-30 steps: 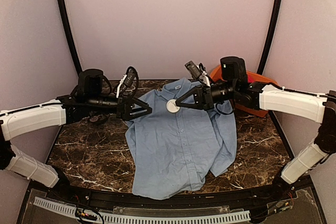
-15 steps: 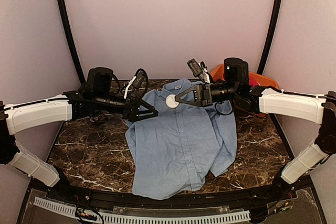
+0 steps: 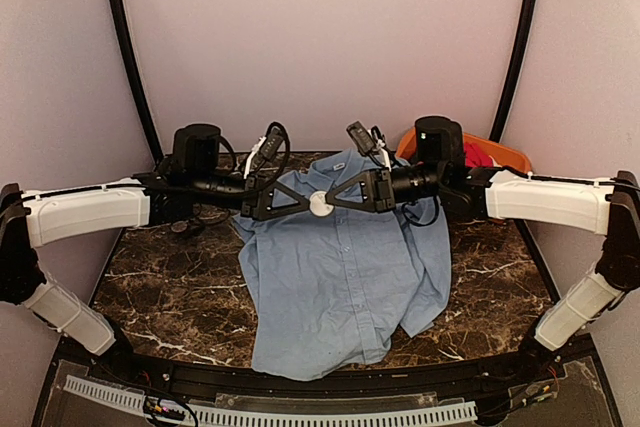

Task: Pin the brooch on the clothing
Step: Pass from the right arm to the left

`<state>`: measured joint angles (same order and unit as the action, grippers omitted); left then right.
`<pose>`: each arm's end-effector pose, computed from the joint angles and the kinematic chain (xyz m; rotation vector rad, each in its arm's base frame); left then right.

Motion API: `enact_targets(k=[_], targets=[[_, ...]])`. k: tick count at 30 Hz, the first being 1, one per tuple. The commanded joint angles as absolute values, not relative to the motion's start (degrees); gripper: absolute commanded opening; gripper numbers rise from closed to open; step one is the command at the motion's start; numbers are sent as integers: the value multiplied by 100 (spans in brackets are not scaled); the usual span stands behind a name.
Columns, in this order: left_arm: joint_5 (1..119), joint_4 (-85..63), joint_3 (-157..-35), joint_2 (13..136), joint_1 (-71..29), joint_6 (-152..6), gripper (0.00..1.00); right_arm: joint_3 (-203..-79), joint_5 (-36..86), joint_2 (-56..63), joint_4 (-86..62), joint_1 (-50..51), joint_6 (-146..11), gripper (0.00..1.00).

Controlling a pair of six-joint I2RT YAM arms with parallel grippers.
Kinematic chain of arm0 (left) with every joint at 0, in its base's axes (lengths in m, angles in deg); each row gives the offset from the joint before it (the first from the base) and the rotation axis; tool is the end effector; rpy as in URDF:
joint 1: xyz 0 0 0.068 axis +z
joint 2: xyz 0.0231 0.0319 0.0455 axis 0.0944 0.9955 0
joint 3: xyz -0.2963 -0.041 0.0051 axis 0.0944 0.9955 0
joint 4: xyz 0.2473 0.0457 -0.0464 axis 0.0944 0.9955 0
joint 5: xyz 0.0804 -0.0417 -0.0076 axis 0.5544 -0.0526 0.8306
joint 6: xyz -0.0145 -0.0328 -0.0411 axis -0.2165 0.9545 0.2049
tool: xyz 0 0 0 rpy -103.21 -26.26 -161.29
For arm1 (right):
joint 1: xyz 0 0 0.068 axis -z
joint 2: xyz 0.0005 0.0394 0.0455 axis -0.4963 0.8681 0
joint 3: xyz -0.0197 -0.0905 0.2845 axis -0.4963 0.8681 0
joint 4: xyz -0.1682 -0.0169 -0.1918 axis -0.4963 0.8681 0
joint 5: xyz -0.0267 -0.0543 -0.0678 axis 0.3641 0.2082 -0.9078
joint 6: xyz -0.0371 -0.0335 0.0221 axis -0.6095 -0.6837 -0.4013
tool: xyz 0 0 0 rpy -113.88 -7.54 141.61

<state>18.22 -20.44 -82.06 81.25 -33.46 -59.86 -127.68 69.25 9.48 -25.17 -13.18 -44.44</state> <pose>0.2302 -0.2216 0.3378 0.9219 1.7733 -1.5374 0.2305 0.2542 0.3391 -0.9693 1.7935 1.6603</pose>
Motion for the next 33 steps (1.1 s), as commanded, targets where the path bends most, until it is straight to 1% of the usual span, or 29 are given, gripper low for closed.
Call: enact_targets(k=[1, 5, 15, 17, 23, 26, 31, 33], targets=[[1565, -2497, -8132, 8123, -3367, -5699, 63, -12899, 6859, 1011, -2552, -1389, -4578, 0], [1516, -2476, -8176, 8209, -3388, -5676, 61, -12924, 6852, 1029, -2560, -1392, -4563, 0], [1501, -2320, -8184, 8254, -3463, -5822, 60, -13053, 6873, 1089, -2490, -1401, -4589, 0], [1511, -2329, -8179, 8249, -3470, -5824, 57, -13055, 6870, 1099, -2491, -1397, -4590, 0], [1534, -2328, -8155, 8259, -3475, -5828, 43, -13057, 6869, 1099, -2483, -1396, -4594, 0], [1584, -2325, -8149, 8250, -3475, -5839, 41, -13055, 6871, 1077, -2453, -1401, -4616, 0], [1741, -2193, -8207, 8305, -3475, -5842, 29, -13055, 6908, 1098, -2423, -1414, -4646, 0], [1809, -2115, -8235, 8344, -3475, -5862, 26, -13061, 6921, 1113, -2430, -1431, -4657, 0]])
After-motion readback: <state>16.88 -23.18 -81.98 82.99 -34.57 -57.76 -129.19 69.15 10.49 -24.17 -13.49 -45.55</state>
